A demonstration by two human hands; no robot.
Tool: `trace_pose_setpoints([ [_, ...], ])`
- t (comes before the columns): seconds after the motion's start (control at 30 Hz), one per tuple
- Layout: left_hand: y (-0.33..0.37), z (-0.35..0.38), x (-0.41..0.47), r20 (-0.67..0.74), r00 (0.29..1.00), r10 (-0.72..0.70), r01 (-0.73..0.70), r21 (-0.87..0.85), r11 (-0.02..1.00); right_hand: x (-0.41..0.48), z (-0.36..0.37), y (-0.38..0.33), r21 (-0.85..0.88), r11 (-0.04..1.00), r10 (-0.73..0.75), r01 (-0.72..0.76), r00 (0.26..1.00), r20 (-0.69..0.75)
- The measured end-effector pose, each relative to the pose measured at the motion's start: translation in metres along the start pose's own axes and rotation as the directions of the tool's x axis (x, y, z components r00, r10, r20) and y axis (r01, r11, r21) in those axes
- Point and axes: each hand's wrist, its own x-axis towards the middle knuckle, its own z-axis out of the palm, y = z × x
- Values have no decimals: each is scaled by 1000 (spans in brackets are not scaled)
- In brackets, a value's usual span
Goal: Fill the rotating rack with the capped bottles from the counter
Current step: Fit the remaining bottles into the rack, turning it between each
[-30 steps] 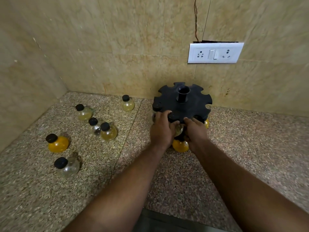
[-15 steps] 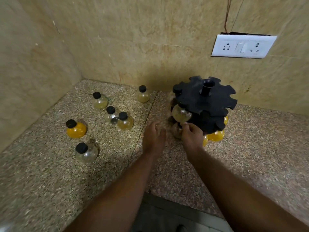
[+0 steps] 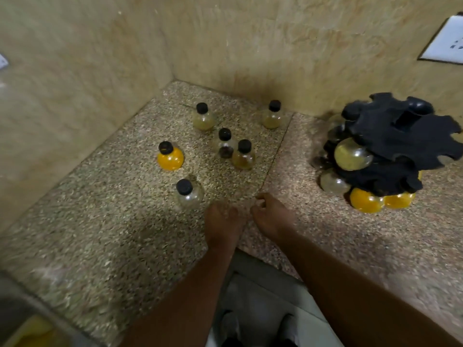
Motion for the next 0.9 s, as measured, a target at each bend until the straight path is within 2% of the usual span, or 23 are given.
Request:
trace_pose_setpoints([
  [0.17, -16, -40, 13, -209, 959, -192, 180, -76, 981, 4, 45, -22, -246, 967, -26, 64, 988, 155],
  [0.23, -23, -52, 23, -282, 945, -163, 152, -62, 986, 5, 58, -27, -325, 943, -19, 79, 983, 184],
  [0.37, -24, -73, 45, -367, 930, -14, 28, 31, 999, 6, 79, -36, -420, 904, 37, 80, 964, 263],
  [0.47, -20, -82, 63, -316, 937, 151, -122, 108, 987, 7, 85, -39, -444, 894, 65, 68, 959, 277],
  [0.57, -17, -89, 80, -234, 938, 256, -223, 157, 962, 7, 87, -39, -434, 899, 77, 56, 956, 283],
  [0.73, -8, -89, 85, -171, 953, 249, -224, 151, 963, 8, 86, -39, -434, 899, 63, 68, 958, 280],
  [0.83, 2, -83, 78, -148, 952, 269, -245, 162, 956, 13, 77, -36, -353, 933, 22, 65, 971, 238],
  [0.9, 11, -76, 73, -124, 951, 285, -267, 143, 953, 15, 65, -35, -240, 970, -6, 45, 987, 162],
])
